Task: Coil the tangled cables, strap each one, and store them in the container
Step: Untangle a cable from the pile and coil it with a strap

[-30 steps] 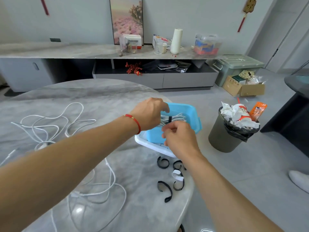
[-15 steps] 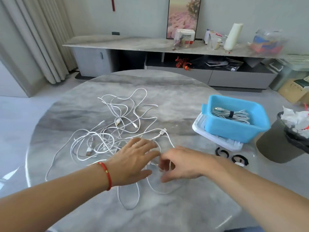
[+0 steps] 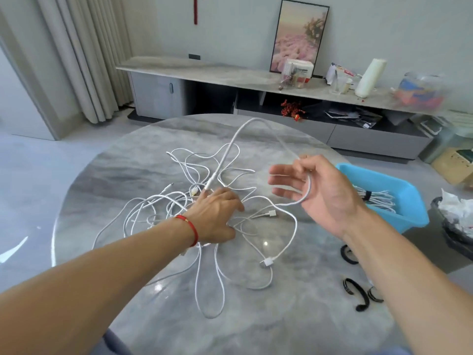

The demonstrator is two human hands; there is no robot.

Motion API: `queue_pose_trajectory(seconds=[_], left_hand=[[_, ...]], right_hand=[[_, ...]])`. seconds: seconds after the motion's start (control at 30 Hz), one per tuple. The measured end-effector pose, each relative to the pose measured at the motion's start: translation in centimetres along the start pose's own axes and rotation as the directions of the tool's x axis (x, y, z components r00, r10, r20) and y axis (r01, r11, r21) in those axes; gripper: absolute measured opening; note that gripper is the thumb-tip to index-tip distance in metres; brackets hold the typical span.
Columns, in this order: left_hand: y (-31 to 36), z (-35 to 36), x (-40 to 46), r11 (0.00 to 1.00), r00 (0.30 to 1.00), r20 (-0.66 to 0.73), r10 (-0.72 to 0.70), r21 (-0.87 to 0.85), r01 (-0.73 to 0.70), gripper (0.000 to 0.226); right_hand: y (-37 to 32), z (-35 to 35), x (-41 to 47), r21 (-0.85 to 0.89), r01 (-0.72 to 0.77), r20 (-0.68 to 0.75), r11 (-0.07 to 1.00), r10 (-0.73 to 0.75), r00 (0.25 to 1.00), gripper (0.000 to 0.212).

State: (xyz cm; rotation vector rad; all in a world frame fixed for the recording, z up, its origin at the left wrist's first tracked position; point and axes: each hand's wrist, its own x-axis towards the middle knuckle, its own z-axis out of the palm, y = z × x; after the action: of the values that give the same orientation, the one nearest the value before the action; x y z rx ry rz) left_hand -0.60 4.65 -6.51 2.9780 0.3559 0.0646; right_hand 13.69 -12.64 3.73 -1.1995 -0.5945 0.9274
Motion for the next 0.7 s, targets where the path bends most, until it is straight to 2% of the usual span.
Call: queue_pose_trajectory(seconds=[0.1,0.13,0.17,0.23,0.27,0.33,0.43,0.5,0.57,0.63,0.7], left_hand=[[0.7,0.1,0.5,1.000,0.999,0.046,0.015,-0.020,-0.014,0.045],[0.8,0.2,0.5,1.000,0.998,0.068,0.017,-0.021,-0.016,0.046],[0.9,0.3,0.4,1.000,0.996,0.083,0.021,-0.019,-0.020,0.048],[0.9,0.3,0.2,0.999,0.996,0.090,0.028,-0.026,-0.026,0.047],[1.1,0.2,0.1,0.999,0.994,0.102,0.032,-0.041,-0.028,0.044],[1.3,-0.1,-0.2,0.999,0.988,0.150,0.045,-0.037,-0.040,0.041],[2.6,-1.3,-0.1,0.999,0.962,0.272,0.018,-0.042,-0.007,0.057],[4.2,-2.2,0.4,0.995,0.981,0.193,-0.004,-0.097,0.023,0.067],[6.1,-2.5,1.3,0.982,0.999,-0.050,-0.009,-0.188,-0.001,0.065],[8.0,-2.0,2.4,0.912,0.973,-0.230,-0.035,-0.406,-0.063,0.055],[9.0,-1.5,3.2,0.830,0.972,-0.232,-0.034,-0.548,-0.102,0.047]], right_hand=[[0.1,0.6,0.3,0.005,-0.011,-0.074,1.000,0.012,0.997,0.037],[0.2,0.5,0.4,-0.053,0.002,-0.119,0.999,-0.008,0.993,0.045],[0.4,0.3,0.5,-0.165,0.020,-0.170,0.986,-0.048,0.984,0.052],[0.8,-0.1,0.8,-0.469,0.044,-0.216,0.882,-0.163,0.963,0.058],[1.0,-0.3,0.7,-0.564,0.044,-0.225,0.825,-0.205,0.953,0.057],[0.9,-0.3,0.5,-0.621,0.048,-0.272,0.782,-0.272,0.923,0.051],[-0.1,-0.5,0.4,-0.698,0.079,-0.310,0.712,-0.400,0.862,0.042],[-0.4,-0.4,0.4,-0.646,0.118,-0.335,0.754,-0.419,0.844,0.043],[-0.4,0.0,0.4,-0.593,0.169,-0.330,0.787,-0.429,0.841,0.043],[-0.3,0.7,0.7,-0.525,0.240,-0.284,0.817,-0.434,0.855,0.043],[-0.4,1.2,0.9,-0.373,0.305,-0.247,0.876,-0.411,0.878,0.045]])
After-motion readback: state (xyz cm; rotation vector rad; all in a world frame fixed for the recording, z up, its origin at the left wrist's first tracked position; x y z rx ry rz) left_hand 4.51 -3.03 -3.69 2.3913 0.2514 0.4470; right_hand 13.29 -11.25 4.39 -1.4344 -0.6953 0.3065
